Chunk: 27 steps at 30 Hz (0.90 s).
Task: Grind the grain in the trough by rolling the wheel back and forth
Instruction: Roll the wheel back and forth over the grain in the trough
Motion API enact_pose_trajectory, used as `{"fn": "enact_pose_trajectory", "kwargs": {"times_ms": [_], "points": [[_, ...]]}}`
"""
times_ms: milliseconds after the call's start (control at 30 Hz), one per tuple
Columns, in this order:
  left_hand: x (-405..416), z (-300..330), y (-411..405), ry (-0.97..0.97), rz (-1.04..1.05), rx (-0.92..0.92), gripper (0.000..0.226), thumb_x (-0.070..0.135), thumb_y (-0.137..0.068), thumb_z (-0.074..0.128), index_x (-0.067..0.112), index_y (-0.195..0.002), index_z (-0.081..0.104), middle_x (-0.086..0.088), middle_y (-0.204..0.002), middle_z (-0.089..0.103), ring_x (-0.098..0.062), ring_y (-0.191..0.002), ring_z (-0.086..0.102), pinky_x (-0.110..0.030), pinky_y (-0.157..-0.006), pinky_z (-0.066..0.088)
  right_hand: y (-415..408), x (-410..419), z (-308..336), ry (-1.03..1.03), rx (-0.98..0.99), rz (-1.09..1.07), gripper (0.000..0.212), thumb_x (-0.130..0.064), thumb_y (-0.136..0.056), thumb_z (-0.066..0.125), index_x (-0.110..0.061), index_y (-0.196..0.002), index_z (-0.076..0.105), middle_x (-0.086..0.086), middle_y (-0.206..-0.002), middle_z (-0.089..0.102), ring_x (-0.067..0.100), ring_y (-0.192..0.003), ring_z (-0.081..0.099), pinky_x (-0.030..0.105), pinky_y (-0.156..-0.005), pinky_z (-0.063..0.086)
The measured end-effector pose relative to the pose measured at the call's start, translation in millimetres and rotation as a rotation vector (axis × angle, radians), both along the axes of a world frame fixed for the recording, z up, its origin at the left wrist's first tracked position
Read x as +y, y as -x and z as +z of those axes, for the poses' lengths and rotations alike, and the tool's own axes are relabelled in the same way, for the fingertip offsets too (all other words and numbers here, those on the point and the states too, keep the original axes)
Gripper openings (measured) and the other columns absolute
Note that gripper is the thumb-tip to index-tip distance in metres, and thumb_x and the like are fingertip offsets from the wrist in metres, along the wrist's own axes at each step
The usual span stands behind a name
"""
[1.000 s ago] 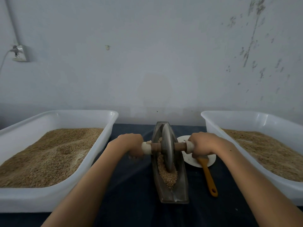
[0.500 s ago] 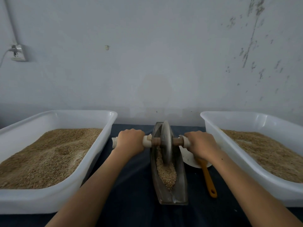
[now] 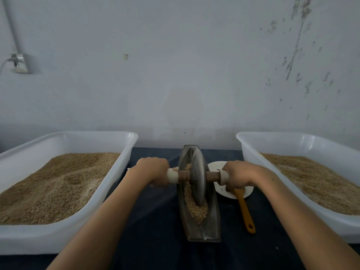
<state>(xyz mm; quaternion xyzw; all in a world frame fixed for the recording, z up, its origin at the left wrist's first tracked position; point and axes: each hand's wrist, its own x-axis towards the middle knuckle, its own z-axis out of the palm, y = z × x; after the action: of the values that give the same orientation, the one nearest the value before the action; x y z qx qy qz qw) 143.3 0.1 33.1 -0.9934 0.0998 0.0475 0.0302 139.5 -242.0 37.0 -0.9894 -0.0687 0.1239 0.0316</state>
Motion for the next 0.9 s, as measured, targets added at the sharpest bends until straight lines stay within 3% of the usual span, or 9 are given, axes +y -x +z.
{"fn": "enact_pose_trajectory", "kwargs": {"times_ms": [133,267,367,467,600,700,833,900], "points": [[-2,-3,-1,0.004,0.015,-0.111,0.034,0.036,-0.077,0.072,0.021,-0.106,0.062,0.005,-0.086,0.058,-0.016,-0.083,0.059,-0.031,-0.077,0.047,-5,0,-4,0.050,-0.113,0.022,0.017,-0.024,-0.082,0.071,-0.028,-0.080,0.054,-0.004,-0.081,0.061,0.011,-0.072,0.059,0.023,-0.059,0.042],[-2,-13,-3,0.033,0.022,-0.304,0.015,0.034,-0.081,0.064,0.023,-0.090,0.058,0.003,-0.089,0.062,-0.016,-0.079,0.056,-0.030,-0.071,0.043,-8,4,-18,0.058,-0.467,0.045,0.004,-0.026,-0.087,0.060,-0.028,-0.087,0.057,-0.006,-0.083,0.061,0.012,-0.075,0.058,0.027,-0.069,0.044],[-1,-18,-4,0.063,0.027,-0.360,0.012,0.032,-0.083,0.060,0.024,-0.090,0.055,0.002,-0.095,0.063,-0.019,-0.085,0.059,-0.031,-0.070,0.041,-9,6,-24,0.053,-0.621,0.065,0.011,-0.026,-0.090,0.057,-0.029,-0.081,0.051,-0.007,-0.083,0.060,0.013,-0.075,0.057,0.029,-0.074,0.047],[0,-15,-5,0.045,0.016,-0.327,0.015,0.032,-0.083,0.061,0.023,-0.095,0.058,0.002,-0.096,0.064,-0.019,-0.087,0.060,-0.030,-0.071,0.041,-8,6,-19,0.092,-0.544,0.061,0.017,-0.024,-0.088,0.059,-0.030,-0.077,0.047,-0.007,-0.079,0.057,0.012,-0.071,0.054,0.028,-0.069,0.044],[1,-5,-2,0.015,0.004,-0.109,0.030,0.032,-0.079,0.070,0.020,-0.105,0.061,0.001,-0.096,0.064,-0.018,-0.090,0.062,-0.033,-0.081,0.049,-4,4,-5,0.107,-0.240,0.044,0.016,-0.022,-0.083,0.067,-0.028,-0.084,0.052,-0.004,-0.081,0.060,0.013,-0.076,0.058,0.027,-0.068,0.043],[3,-1,-1,0.043,0.008,0.045,0.029,0.030,-0.076,0.073,0.017,-0.100,0.063,0.005,-0.078,0.065,-0.011,-0.071,0.063,-0.028,-0.070,0.049,1,2,3,0.071,-0.087,0.046,0.019,-0.024,-0.081,0.072,-0.028,-0.080,0.053,-0.001,-0.089,0.064,0.016,-0.083,0.063,0.025,-0.067,0.046],[4,-2,-2,0.087,0.010,0.086,0.015,0.028,-0.075,0.073,0.025,-0.079,0.059,0.007,-0.067,0.065,-0.007,-0.058,0.063,-0.026,-0.064,0.050,3,4,2,0.074,-0.137,0.065,0.015,-0.025,-0.082,0.071,-0.025,-0.092,0.060,-0.001,-0.092,0.065,0.015,-0.084,0.063,0.026,-0.068,0.045],[5,-3,-2,0.100,0.006,0.057,0.016,0.028,-0.074,0.074,0.024,-0.083,0.061,0.006,-0.069,0.066,-0.008,-0.060,0.063,-0.026,-0.063,0.048,2,4,1,0.080,-0.177,0.067,0.019,-0.026,-0.082,0.071,-0.025,-0.099,0.062,-0.001,-0.095,0.066,0.016,-0.087,0.063,0.028,-0.072,0.047]]}}
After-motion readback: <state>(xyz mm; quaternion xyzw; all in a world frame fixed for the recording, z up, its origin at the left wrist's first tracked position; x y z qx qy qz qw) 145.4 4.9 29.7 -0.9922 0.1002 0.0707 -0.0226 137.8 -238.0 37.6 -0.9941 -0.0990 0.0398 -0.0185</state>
